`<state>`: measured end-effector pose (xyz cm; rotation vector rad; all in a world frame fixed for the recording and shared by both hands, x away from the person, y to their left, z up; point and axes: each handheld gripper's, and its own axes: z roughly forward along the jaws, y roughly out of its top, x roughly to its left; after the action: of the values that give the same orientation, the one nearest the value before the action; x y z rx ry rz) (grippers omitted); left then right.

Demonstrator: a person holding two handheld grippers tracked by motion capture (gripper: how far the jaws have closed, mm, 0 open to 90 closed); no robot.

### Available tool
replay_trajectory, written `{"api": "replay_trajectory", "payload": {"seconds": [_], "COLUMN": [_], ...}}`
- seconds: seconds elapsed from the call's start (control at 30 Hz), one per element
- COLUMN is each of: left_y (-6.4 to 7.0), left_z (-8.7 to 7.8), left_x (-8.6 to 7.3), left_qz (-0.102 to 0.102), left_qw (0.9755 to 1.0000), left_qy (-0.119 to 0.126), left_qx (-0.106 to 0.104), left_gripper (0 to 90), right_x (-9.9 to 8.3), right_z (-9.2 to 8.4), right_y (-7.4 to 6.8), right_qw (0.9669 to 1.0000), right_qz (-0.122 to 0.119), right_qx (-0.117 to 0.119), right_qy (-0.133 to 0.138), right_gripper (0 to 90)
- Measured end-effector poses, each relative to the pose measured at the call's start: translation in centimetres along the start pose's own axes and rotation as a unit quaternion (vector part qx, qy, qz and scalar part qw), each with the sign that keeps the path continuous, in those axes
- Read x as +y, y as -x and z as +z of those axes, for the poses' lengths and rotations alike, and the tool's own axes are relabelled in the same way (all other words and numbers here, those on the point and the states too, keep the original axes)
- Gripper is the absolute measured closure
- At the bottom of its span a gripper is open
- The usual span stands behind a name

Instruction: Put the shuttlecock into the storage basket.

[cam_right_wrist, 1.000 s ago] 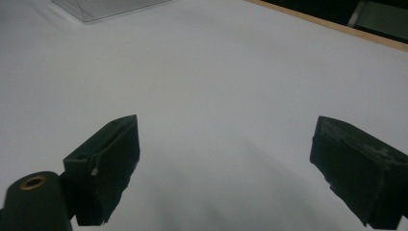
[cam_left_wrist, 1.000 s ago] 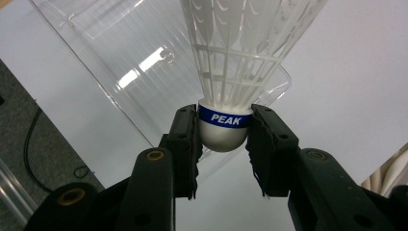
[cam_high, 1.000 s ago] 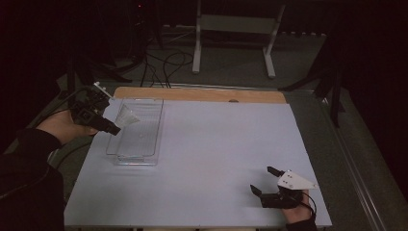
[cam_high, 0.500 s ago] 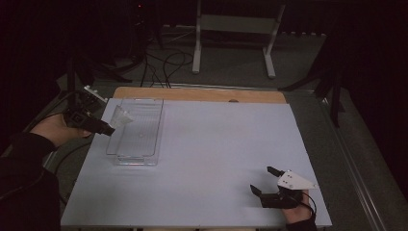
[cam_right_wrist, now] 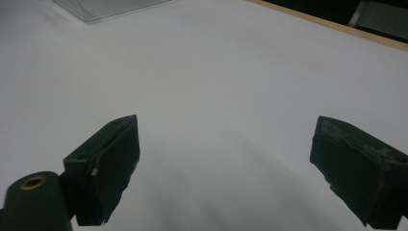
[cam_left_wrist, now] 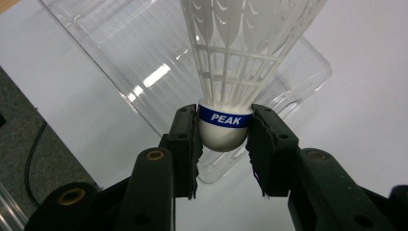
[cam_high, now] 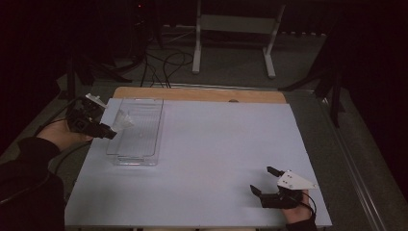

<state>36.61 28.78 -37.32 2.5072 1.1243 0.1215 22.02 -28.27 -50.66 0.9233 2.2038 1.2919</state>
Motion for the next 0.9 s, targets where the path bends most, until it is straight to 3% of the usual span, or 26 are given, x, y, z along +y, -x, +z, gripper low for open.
{"api": "replay_trajectory", "payload": {"seconds": [0.27,0.47,0.7,0.9], "left_y": [-0.2,-0.3,-0.2,-0.1], "left_z": [1.6,2.4,3.5,4.1], "left_x": [-0.4,-1.0,-1.3,-1.3], "left_qz": [0.000,0.019,0.036,0.032], "left_qw": [1.0000,0.9998,0.9993,0.9991], "left_qy": [-0.004,0.003,-0.011,-0.029], "left_qx": [-0.004,-0.001,0.000,0.001], "left_gripper": [65.4,65.4,65.3,65.3], "right_x": [0.0,0.0,0.0,0.0], "right_z": [0.0,0.0,0.0,0.0], "right_y": [0.0,0.0,0.0,0.0], "right_qw": [1.0000,1.0000,1.0000,1.0000], "right_qz": [0.001,0.000,0.000,0.001], "right_qx": [0.000,0.000,0.000,0.001], "right_qy": [0.000,0.000,-0.002,-0.003], "right_gripper": [10.2,10.2,10.2,10.2]}}
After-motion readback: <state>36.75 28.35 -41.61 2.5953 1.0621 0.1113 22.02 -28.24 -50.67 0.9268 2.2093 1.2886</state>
